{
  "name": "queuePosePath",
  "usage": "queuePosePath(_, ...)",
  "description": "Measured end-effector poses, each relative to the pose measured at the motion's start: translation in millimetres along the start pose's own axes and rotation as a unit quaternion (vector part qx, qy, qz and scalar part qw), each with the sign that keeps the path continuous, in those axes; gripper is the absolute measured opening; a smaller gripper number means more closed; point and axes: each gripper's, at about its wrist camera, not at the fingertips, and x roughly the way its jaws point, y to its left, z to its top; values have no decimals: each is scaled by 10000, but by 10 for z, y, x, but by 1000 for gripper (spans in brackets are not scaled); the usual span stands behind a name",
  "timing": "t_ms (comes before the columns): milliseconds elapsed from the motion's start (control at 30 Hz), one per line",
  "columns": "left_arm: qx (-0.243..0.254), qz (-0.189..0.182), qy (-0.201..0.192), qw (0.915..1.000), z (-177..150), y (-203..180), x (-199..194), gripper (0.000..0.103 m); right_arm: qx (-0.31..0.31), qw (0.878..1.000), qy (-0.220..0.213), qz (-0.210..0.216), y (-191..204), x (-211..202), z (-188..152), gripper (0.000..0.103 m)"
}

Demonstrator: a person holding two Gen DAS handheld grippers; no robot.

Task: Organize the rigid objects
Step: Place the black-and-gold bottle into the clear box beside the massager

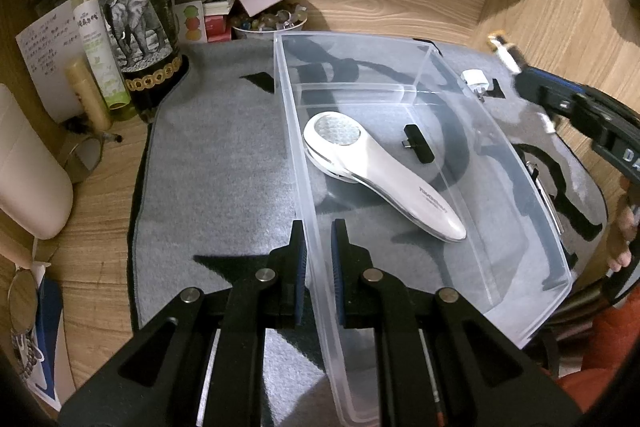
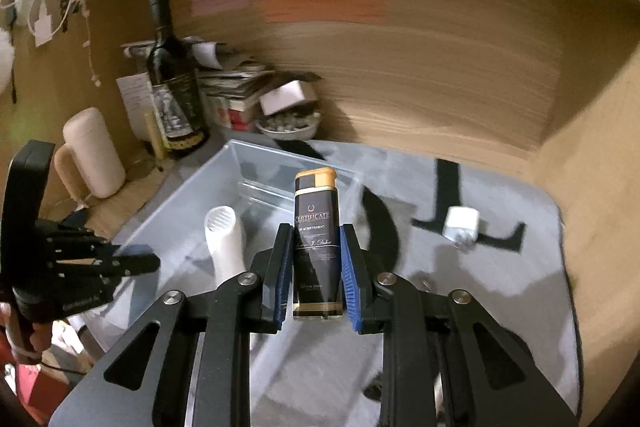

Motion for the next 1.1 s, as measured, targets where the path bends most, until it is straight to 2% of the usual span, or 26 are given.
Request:
queuePosePath(100,-33,-13,-2,10000,-5,2,-5,11,-101,9996,148,207,65,175,44,21)
queuePosePath(533,-143,24,10,9999,13,2,1,11,-636,9908,1096,476,199,819,46,21)
queuePosePath(900,-158,125,-47,9998,-7,-29,-2,11,-915,9848,1349,598,301,952,51,21)
queuePosePath(1000,-154,133,-42,9998,-8,-30,-5,11,-850,9846,1377,665,296,937,61,25)
queuePosePath(1100,-146,148,-36,9998,-11,-34,-9,11,-815,9872,1232,605,282,854,80,37)
